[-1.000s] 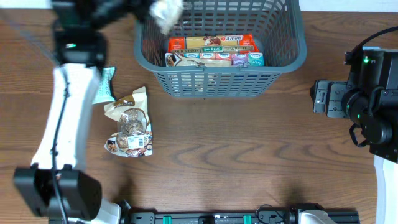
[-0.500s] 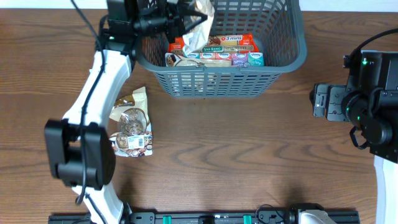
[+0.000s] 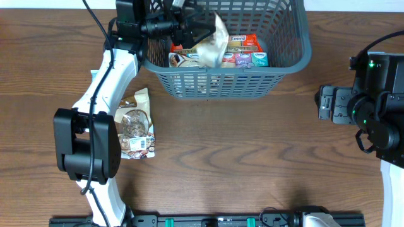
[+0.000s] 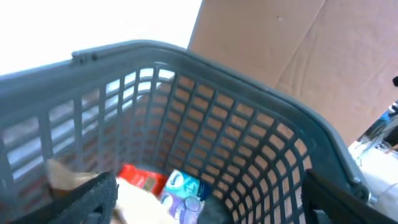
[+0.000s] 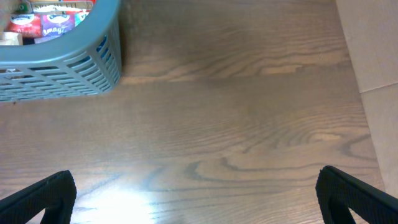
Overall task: Pack container
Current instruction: 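Lift the PanTree pouch and drop it into the basket, then move the left gripper to the mint-green packet and grasp it, then carry the mint-green packet into the basket and release it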
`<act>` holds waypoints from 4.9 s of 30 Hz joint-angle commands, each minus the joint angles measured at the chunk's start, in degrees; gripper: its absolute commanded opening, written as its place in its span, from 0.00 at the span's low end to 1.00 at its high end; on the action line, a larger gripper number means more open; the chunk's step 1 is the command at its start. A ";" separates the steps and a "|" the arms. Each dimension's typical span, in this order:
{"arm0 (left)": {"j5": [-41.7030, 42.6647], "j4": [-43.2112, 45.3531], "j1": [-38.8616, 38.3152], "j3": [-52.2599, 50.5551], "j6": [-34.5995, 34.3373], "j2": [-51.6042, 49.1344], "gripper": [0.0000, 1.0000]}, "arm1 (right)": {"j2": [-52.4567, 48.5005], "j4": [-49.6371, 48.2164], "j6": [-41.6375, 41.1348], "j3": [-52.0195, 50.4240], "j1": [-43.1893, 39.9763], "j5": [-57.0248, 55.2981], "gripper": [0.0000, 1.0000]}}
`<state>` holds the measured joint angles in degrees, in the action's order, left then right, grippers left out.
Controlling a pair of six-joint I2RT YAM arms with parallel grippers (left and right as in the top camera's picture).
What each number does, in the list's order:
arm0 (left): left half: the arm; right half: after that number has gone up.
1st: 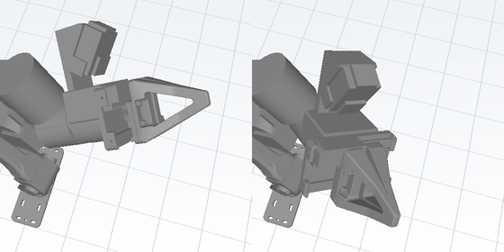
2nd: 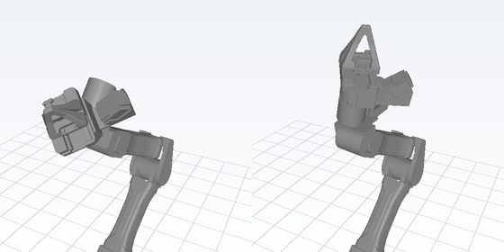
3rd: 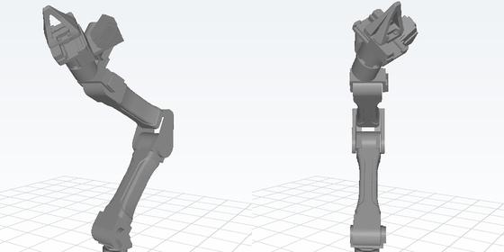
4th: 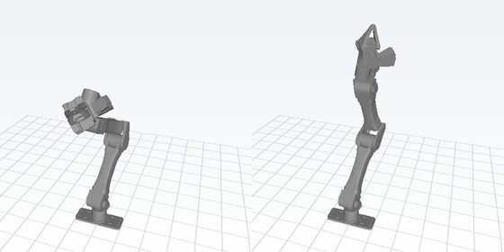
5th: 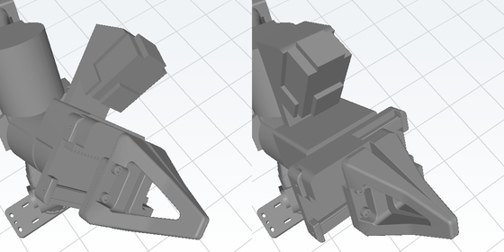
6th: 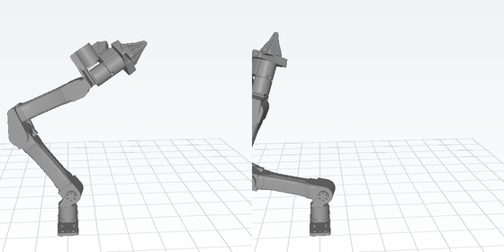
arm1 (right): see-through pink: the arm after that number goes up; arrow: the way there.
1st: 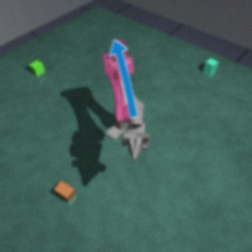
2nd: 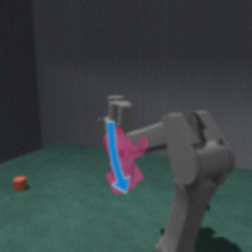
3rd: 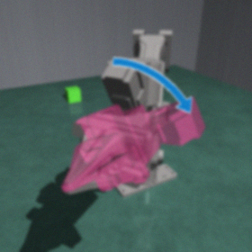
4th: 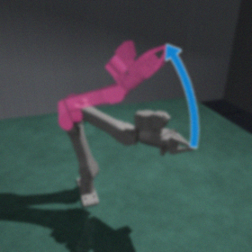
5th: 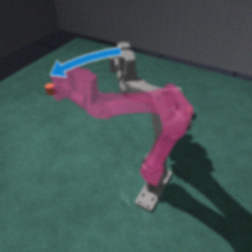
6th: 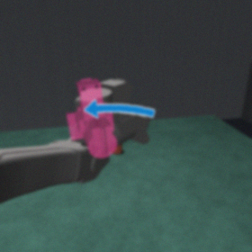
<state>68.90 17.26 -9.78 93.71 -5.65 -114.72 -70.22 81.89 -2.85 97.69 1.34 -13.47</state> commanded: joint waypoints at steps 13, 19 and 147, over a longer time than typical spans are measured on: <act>0.94 10.08 12.59 0.39 -18.23 4.20 0.64 | 0.59 0.00 -0.94 -0.20 -0.35 0.00 0.99; 0.94 3.72 21.99 0.39 -18.25 4.26 0.53 | 0.59 -0.02 -0.94 -0.20 -0.35 0.00 0.99; -22.03 -51.12 -18.05 23.45 34.10 5.33 0.63 | 0.59 4.31 -0.94 -0.20 -0.35 1.33 0.99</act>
<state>47.53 -33.67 -27.97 117.38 28.56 -108.03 -70.11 85.86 -2.85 97.65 1.32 -12.19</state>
